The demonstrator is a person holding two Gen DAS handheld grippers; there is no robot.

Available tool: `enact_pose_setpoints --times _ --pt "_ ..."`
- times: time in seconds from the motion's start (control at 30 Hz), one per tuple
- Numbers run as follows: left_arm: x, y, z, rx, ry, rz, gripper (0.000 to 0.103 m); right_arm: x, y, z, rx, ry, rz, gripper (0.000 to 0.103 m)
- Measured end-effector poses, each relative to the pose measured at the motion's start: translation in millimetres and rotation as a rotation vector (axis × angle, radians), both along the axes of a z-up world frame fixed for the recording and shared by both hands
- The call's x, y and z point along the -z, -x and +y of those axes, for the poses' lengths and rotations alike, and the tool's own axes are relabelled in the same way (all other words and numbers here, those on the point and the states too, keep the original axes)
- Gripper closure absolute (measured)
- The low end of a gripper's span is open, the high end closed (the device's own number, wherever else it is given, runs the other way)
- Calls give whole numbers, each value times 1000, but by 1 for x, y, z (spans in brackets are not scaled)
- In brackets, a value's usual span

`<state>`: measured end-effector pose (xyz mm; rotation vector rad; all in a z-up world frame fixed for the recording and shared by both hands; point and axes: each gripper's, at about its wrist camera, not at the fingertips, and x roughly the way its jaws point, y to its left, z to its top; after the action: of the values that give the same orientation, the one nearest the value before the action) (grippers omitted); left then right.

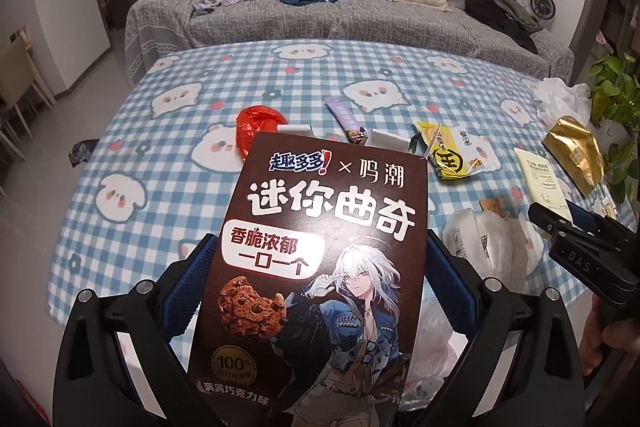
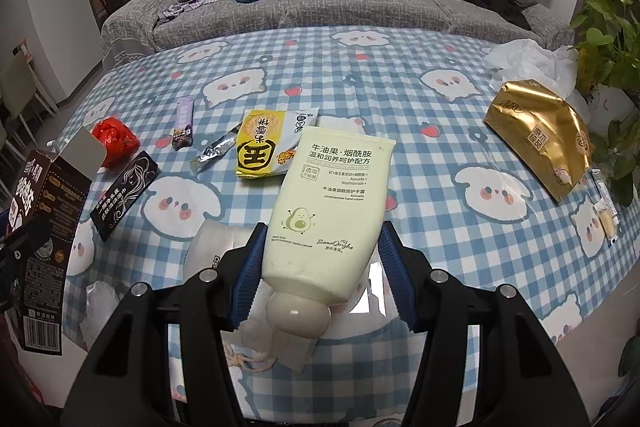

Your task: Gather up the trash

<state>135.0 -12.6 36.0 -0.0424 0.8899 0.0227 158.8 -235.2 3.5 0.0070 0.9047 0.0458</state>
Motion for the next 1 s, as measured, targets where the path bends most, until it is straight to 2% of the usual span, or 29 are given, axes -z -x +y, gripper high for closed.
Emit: enact_pose_setpoints --times 0.37,0.63,0.8,1.0 --pt "-6 33 8 -23 10 -16 8 -7 31 8 -19 -4 -23 49" --pt "8 56 9 -62 27 2 8 -8 60 6 -23 -16 -24 49" --pt "-3 78 10 -73 34 -16 8 -17 81 12 -36 16 -42 49" --pt "-10 105 9 -82 35 -20 8 -29 115 15 -50 -15 -60 49"
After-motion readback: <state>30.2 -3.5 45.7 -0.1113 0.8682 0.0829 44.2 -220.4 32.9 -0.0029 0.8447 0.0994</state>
